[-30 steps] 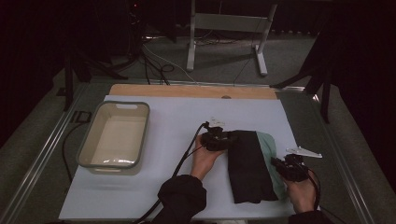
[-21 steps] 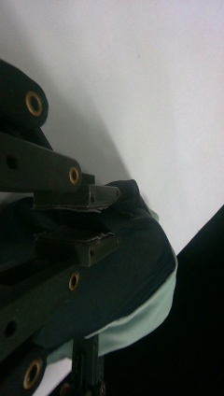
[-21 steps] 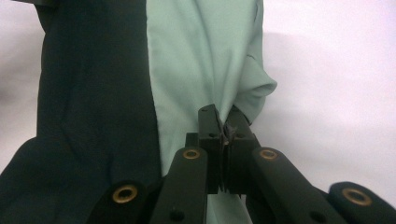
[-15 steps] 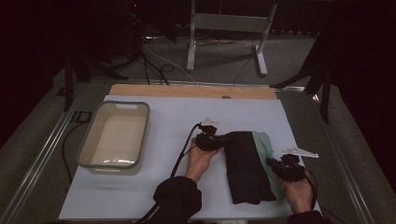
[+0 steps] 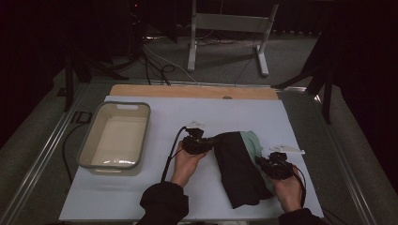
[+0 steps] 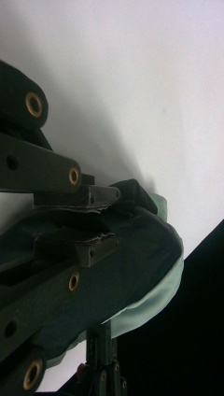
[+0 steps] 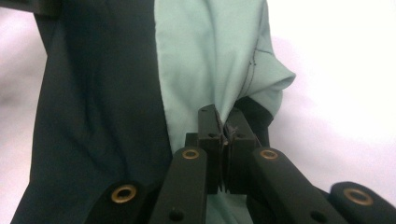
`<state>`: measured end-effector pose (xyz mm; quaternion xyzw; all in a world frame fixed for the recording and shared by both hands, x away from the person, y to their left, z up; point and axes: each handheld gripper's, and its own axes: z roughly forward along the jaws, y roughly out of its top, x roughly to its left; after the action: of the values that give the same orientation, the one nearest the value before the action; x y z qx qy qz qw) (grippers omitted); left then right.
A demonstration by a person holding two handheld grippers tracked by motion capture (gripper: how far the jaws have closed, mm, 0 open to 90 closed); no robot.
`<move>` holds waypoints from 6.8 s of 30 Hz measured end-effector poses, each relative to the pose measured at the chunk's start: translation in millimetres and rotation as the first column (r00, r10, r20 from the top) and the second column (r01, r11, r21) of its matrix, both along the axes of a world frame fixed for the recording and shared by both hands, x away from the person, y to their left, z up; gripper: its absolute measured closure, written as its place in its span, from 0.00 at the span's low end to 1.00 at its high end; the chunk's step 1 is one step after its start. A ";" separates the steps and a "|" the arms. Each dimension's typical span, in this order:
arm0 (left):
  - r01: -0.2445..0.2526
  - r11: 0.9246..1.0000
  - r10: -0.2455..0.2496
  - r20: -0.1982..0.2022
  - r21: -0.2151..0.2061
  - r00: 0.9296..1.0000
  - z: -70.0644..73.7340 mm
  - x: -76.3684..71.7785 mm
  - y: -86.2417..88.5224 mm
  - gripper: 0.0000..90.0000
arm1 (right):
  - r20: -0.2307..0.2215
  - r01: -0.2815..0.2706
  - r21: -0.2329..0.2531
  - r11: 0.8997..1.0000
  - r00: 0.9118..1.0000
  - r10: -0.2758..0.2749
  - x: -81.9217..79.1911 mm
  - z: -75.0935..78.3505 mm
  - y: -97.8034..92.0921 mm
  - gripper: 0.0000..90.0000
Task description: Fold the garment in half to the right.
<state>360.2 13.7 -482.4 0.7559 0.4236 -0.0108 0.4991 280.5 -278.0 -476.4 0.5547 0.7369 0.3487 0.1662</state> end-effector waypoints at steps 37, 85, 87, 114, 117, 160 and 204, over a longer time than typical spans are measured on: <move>-0.142 0.989 0.141 0.036 0.042 0.989 5.7 17.6 31.4 0.89 | 0.065 -0.033 0.001 0.999 0.997 0.033 17.5 21.6 29.7 0.78; -0.157 0.987 0.156 0.019 0.047 0.988 -2.2 23.0 29.1 0.89 | -0.105 -0.153 -0.067 0.986 0.984 0.145 -19.6 -27.0 37.5 0.50; -0.157 0.986 0.156 0.019 0.047 0.988 -2.4 23.0 29.2 0.89 | -0.105 -0.135 -0.062 0.989 0.986 0.128 -20.1 -26.3 36.8 0.41; -0.146 0.988 0.146 0.012 0.045 0.989 -3.5 22.2 25.4 0.89 | -0.242 -0.205 0.043 0.978 0.947 0.209 -23.1 -28.1 51.8 0.85; -0.141 0.989 0.140 0.015 0.050 0.990 -2.7 20.6 25.3 0.89 | -0.243 -0.220 0.040 0.975 0.944 0.223 -24.7 -27.1 52.6 0.86; -0.139 0.989 0.138 -0.020 -0.058 0.990 4.6 16.9 25.4 0.52 | -0.240 -0.296 -0.006 0.955 0.928 0.286 -29.8 -26.8 58.1 0.84; -0.129 0.992 0.129 -0.012 -0.017 0.992 16.4 16.3 24.9 0.91 | -0.234 -0.236 0.177 0.956 0.933 0.273 -25.1 -6.7 58.0 0.88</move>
<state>376.6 38.6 -466.1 0.7224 0.4741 0.0133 0.5032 255.4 -220.1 -483.1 0.5053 0.7904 0.3458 -0.0180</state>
